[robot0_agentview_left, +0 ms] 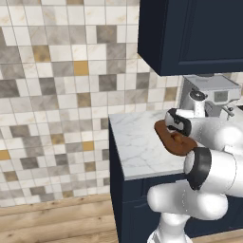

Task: Retrieve the chicken drumstick from the fridge and place it on the cutting board.

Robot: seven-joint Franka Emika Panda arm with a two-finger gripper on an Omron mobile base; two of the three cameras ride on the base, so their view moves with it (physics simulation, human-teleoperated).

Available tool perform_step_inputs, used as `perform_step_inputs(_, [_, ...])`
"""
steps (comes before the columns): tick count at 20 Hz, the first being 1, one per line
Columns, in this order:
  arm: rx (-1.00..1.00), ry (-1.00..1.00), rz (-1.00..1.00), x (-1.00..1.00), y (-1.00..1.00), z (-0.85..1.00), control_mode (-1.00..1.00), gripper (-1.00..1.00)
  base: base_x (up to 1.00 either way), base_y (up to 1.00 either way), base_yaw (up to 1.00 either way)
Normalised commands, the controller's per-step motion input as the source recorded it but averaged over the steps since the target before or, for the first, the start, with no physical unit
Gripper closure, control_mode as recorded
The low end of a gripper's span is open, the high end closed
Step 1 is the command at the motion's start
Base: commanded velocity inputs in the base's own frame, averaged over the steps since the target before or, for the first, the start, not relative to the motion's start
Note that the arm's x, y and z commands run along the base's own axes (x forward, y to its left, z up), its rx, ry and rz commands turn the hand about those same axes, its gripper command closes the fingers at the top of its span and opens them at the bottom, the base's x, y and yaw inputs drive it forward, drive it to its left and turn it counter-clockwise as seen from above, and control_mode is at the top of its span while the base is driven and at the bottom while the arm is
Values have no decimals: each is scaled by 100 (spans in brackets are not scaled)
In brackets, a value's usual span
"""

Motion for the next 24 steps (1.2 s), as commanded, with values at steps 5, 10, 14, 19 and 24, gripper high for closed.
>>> perform_step_inputs(5, [0, 15, 0, -100, 29, 48, -100, -100, 0, 0, 0])
perform_step_inputs(10, [0, -3, 0, -100, 25, -13, -100, -100, 0, 0, 0])
perform_step_inputs(14, [0, -21, -1, -81, 17, -29, -100, -100, 0, 0, 0])
perform_step_inputs(19, [2, -26, 8, -31, -2, -1, -100, -100, 0, 0, 0])
perform_step_inputs(24, [-34, -95, 0, -100, 73, -4, -100, -100, 0, 0, 0])
